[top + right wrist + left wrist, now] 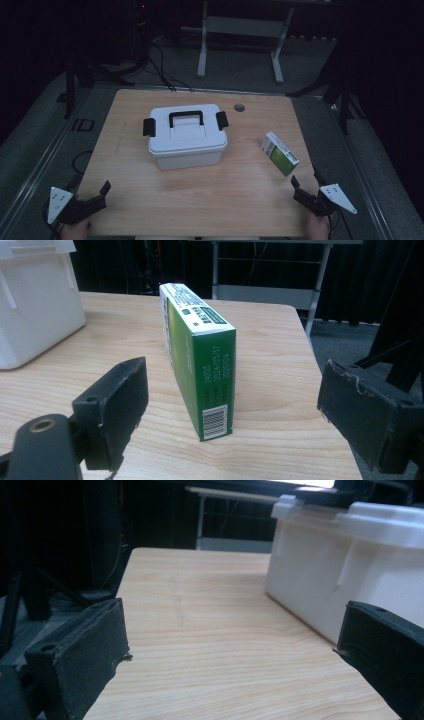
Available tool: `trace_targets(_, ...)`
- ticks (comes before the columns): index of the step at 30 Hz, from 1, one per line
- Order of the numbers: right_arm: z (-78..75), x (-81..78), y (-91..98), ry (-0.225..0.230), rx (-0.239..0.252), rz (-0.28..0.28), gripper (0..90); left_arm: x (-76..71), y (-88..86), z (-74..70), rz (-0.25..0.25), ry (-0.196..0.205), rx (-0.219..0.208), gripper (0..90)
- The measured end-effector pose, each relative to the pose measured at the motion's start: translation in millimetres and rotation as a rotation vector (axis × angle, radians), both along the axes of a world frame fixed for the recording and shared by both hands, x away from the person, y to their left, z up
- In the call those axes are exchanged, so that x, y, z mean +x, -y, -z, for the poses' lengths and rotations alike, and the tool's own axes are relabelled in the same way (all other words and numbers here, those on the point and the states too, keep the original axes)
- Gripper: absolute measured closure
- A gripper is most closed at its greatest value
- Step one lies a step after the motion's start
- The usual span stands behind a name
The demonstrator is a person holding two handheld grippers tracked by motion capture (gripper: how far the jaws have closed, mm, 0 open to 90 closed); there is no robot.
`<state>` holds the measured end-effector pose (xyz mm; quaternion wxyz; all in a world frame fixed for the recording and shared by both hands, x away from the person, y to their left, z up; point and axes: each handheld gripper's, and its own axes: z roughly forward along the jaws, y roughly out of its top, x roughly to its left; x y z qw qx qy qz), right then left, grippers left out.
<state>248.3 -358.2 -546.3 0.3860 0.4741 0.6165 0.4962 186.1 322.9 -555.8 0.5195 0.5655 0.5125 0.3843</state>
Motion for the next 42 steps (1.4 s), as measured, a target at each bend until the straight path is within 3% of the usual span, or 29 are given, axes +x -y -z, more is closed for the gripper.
trace_targets(6,-0.1,0.0,1.6,-0.016,0.013,-0.016,12.4,0.2,0.2,-0.6,0.006,-0.003,0.001,0.0)
trace_targets(11,-6.6,-2.7,12.1,-0.017,0.079,0.007,12.9,-0.1,6.6,-3.3,0.068,-0.008,0.016,0.0)
trace_targets(15,-15.4,-2.6,13.3,-0.029,0.112,-0.022,12.9,1.2,9.8,-7.5,0.094,-0.009,0.017,0.0)
trace_targets(18,-24.9,-1.7,8.8,-0.019,0.113,-0.035,12.3,3.4,8.2,-12.9,0.113,-0.049,-0.006,0.0)
trace_targets(20,-33.3,-1.5,4.6,0.003,0.1,-0.054,11.6,6.7,5.5,-17.5,0.139,-0.082,-0.051,0.0)
trace_targets(22,-41.5,0.0,0.1,0.017,0.101,-0.073,11.6,9.2,3.0,-21.6,0.154,-0.09,-0.103,0.0)
trace_targets(24,-48.8,2.9,-4.6,0.024,0.109,-0.09,11.6,11.5,1.3,-25.5,0.171,-0.091,-0.121,0.0)
trace_targets(33,-73.5,21.6,-33.2,0.043,0.056,-0.176,11.7,25.9,0.0,-41.8,0.179,-0.065,-0.074,0.0)
trace_targets(42,-77.8,45.0,-69.3,0.04,0.034,-0.252,12.5,48.6,14.9,-50.9,0.23,-0.074,-0.038,3.9)
